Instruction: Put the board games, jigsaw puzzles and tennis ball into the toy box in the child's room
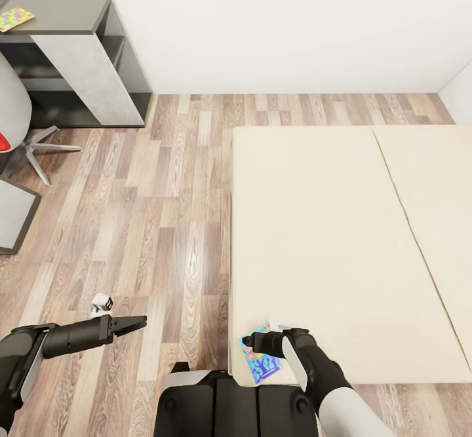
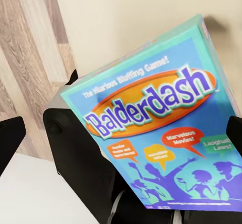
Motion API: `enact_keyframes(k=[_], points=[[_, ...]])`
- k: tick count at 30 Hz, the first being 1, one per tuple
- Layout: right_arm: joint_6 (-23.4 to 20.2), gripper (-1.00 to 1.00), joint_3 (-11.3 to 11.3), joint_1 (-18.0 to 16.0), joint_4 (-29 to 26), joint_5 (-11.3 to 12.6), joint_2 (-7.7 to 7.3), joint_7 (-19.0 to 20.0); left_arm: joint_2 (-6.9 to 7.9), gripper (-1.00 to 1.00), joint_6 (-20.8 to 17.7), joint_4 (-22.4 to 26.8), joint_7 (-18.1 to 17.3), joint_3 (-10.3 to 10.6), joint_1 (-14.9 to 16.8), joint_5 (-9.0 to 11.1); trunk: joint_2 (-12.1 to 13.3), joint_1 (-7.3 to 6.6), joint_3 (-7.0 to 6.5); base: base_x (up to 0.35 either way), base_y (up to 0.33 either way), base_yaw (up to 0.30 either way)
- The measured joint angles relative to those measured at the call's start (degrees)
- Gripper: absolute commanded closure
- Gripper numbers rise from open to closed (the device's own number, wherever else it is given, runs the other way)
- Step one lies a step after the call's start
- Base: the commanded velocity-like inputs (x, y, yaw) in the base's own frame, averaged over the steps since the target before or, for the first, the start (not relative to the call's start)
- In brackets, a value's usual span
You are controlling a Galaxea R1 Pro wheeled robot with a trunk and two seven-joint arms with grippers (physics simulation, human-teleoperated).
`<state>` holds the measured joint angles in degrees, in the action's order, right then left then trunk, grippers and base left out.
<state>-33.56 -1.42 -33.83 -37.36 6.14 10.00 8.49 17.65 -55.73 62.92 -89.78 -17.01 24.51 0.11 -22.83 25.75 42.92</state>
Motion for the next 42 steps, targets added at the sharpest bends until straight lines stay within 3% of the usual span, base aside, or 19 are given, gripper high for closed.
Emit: enact_keyframes(k=[42], points=[[0.29,-1.00,-0.04,0.00,-1.13,-0.19,0.00,-3.23,0.00,-1.00,0.00,0.00,0.00,0.04,0.00,0.00,0.00,0.00,-0.38,0.000,0.000,0.009]])
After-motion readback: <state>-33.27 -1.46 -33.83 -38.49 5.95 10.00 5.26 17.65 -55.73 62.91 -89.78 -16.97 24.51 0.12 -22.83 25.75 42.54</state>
